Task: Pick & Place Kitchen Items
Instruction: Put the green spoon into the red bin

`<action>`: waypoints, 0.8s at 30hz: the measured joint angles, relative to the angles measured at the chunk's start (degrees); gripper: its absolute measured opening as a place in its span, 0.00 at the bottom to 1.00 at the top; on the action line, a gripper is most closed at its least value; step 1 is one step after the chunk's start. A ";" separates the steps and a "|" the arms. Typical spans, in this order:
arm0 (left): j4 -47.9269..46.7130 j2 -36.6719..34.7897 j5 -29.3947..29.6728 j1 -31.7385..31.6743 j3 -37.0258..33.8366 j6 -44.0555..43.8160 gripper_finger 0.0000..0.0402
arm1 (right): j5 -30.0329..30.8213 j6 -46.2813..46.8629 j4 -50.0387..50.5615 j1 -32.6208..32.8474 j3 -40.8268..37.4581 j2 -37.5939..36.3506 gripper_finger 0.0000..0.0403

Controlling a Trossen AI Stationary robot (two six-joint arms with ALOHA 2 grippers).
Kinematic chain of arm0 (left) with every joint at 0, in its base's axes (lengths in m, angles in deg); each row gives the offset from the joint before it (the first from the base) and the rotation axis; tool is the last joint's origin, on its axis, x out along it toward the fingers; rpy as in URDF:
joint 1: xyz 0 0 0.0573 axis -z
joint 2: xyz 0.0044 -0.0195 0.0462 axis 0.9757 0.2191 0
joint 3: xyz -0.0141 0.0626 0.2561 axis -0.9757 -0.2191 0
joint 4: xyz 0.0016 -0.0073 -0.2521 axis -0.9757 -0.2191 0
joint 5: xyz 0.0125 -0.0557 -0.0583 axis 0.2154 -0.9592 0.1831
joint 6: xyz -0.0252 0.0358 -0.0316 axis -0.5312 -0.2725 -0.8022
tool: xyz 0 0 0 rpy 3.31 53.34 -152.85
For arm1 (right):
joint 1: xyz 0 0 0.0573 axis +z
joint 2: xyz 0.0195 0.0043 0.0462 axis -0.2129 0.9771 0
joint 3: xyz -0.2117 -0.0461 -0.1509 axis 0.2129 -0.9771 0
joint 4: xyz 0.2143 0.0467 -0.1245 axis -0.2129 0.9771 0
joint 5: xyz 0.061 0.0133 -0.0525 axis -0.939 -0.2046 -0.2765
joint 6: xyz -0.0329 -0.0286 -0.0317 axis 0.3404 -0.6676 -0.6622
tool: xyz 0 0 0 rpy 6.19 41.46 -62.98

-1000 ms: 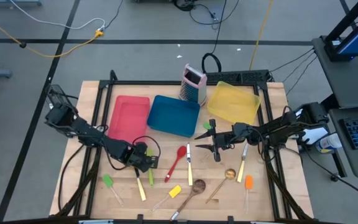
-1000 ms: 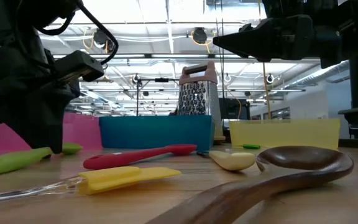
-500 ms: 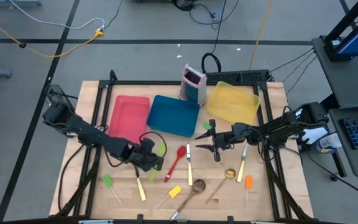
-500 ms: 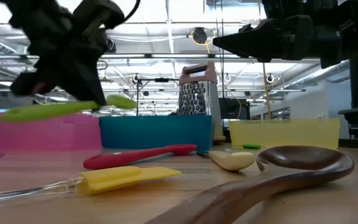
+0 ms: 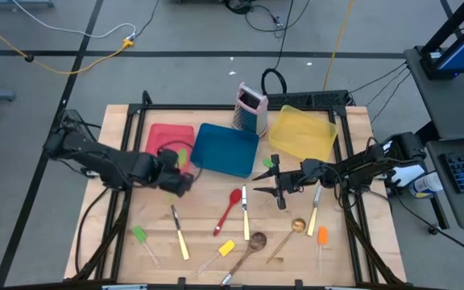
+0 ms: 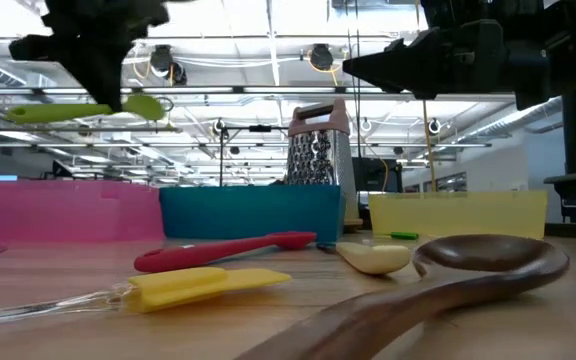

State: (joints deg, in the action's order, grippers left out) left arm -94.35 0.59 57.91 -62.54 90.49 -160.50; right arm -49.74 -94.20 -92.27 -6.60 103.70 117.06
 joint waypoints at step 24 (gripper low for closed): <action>12.92 -1.21 -4.74 -44.03 -21.93 32.62 0.03 | -0.02 5.09 -0.28 0.02 0.00 0.00 0.32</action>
State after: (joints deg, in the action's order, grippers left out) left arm -81.43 -0.62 53.16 -106.57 68.56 -127.87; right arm -49.75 -89.11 -92.55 -6.58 103.70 117.06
